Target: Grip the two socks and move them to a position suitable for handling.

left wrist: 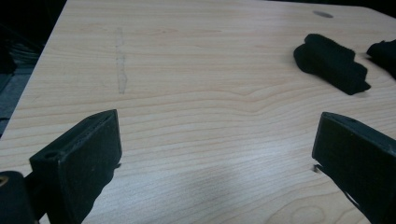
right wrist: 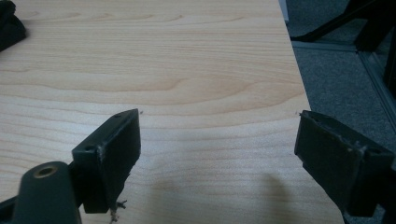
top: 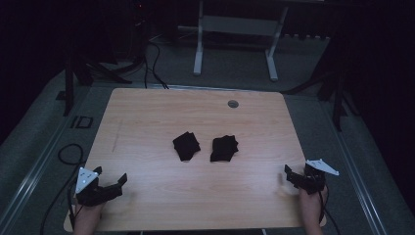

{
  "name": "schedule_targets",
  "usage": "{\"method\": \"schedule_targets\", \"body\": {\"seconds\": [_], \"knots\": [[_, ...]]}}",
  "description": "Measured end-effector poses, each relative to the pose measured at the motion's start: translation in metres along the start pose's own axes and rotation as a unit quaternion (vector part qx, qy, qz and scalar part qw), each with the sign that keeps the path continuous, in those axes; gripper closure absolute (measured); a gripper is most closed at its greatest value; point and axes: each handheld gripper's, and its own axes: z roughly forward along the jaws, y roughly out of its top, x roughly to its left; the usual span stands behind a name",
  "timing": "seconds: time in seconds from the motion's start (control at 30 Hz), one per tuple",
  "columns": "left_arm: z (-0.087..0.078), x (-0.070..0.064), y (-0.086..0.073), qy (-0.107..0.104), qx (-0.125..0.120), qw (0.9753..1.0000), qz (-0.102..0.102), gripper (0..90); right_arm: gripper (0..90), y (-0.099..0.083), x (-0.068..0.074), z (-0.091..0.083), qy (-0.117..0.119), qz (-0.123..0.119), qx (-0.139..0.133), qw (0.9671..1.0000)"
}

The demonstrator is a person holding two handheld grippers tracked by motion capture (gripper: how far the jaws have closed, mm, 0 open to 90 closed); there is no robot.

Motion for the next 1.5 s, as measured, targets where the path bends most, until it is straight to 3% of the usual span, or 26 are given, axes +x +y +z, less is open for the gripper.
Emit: {"method": "schedule_targets", "body": {"seconds": [0.23, 0.53, 0.73, 0.93, 1.07, 1.2, 1.3, 1.37, 1.5], "knots": [[0.002, -0.002, 0.001, -0.009, 0.000, 1.0000, 0.003, 1.8, 14.3, 0.000, 0.000, 0.001, 0.013, -0.005, 0.009, 0.9999], [0.007, -0.015, 0.003, -0.047, 0.005, 0.9985, 0.028, 1.7, 14.2, 0.002, 0.003, 0.001, 0.068, -0.026, 0.040, 0.9966], [0.009, -0.021, 0.003, -0.073, 0.000, 0.9970, 0.028, 1.7, 13.9, 0.007, 0.014, 0.006, 0.101, -0.059, 0.061, 0.9913], [0.012, -0.031, 0.003, -0.087, 0.000, 0.9949, 0.051, 1.8, 13.3, 0.015, 0.032, 0.013, 0.124, -0.099, 0.069, 0.9849], [0.013, -0.037, 0.004, -0.103, -0.002, 0.9937, 0.045, 1.8, 13.3, 0.023, 0.047, 0.019, 0.145, -0.123, 0.072, 0.9791], [0.014, -0.043, 0.006, -0.104, 0.011, 0.9936, 0.043, 1.7, 13.3, 0.033, 0.065, 0.025, 0.171, -0.140, 0.065, 0.9730], [0.015, -0.047, 0.007, -0.122, 0.023, 0.9918, 0.032, 1.8, 13.3, 0.041, 0.079, 0.031, 0.197, -0.147, 0.069, 0.9668], [0.016, -0.050, 0.008, -0.119, 0.032, 0.9915, 0.040, 1.7, 13.3, 0.046, 0.088, 0.036, 0.212, -0.150, 0.070, 0.9631], [0.019, -0.054, 0.008, -0.121, 0.041, 0.9908, 0.044, 1.7, 13.1, 0.056, 0.109, 0.046, 0.220, -0.152, 0.072, 0.9610]]}}
